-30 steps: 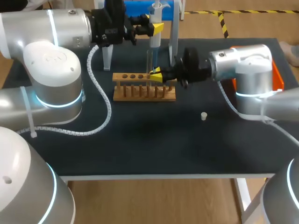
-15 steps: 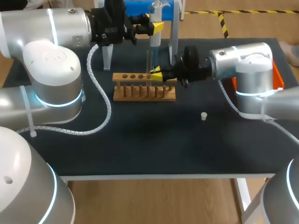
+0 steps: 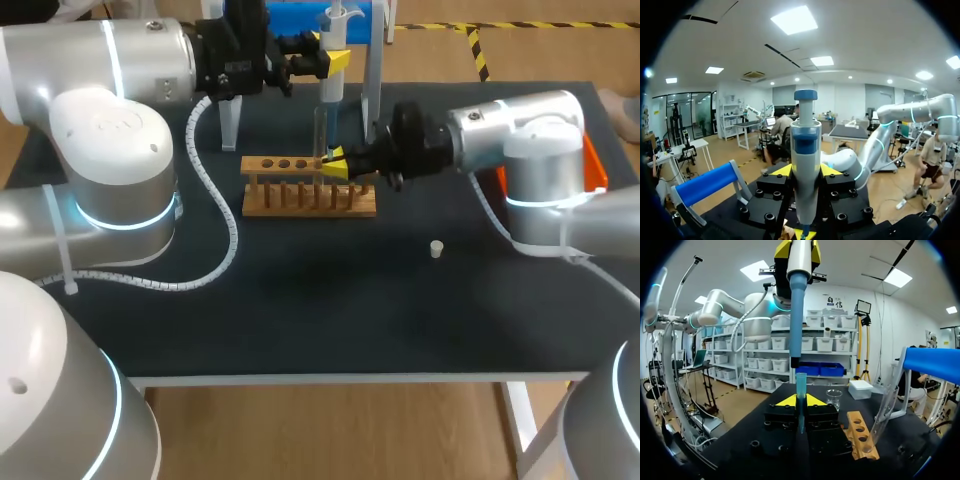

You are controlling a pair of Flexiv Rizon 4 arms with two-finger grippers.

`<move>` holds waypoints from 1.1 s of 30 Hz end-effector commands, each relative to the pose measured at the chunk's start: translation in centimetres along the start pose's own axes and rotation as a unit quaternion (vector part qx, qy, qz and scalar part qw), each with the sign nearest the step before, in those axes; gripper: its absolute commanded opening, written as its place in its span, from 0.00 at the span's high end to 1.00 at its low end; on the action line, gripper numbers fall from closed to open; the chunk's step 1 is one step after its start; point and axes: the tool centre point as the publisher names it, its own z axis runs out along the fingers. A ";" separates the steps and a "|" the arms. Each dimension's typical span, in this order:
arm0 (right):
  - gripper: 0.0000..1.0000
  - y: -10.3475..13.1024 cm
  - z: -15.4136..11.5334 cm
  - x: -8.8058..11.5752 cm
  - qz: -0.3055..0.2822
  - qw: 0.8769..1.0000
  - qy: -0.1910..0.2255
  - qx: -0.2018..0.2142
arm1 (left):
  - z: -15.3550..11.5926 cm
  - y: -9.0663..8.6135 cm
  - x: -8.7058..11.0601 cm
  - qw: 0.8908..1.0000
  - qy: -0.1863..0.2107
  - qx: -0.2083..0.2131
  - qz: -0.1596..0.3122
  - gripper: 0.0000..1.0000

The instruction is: Invert the test tube, pick up the pipette, mount the tip to pipette, aspirate from beaker and dispense into the tube, eject the tip, return the pipette, and cap with the stopper.

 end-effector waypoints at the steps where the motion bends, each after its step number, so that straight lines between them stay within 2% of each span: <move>1: 1.00 0.0 0.1 -0.1 0.001 1.000 0.001 0.002 | 0.0 0.1 0.0 1.000 0.000 0.002 0.000 1.00; 19: 1.00 1.5 0.0 0.1 -0.005 1.000 0.003 -0.012 | 0.0 0.1 0.0 1.000 0.000 0.002 0.000 1.00; 33: 1.00 0.1 0.2 0.2 0.002 1.000 0.000 -0.004 | 0.0 0.1 0.0 1.000 0.000 0.002 0.000 1.00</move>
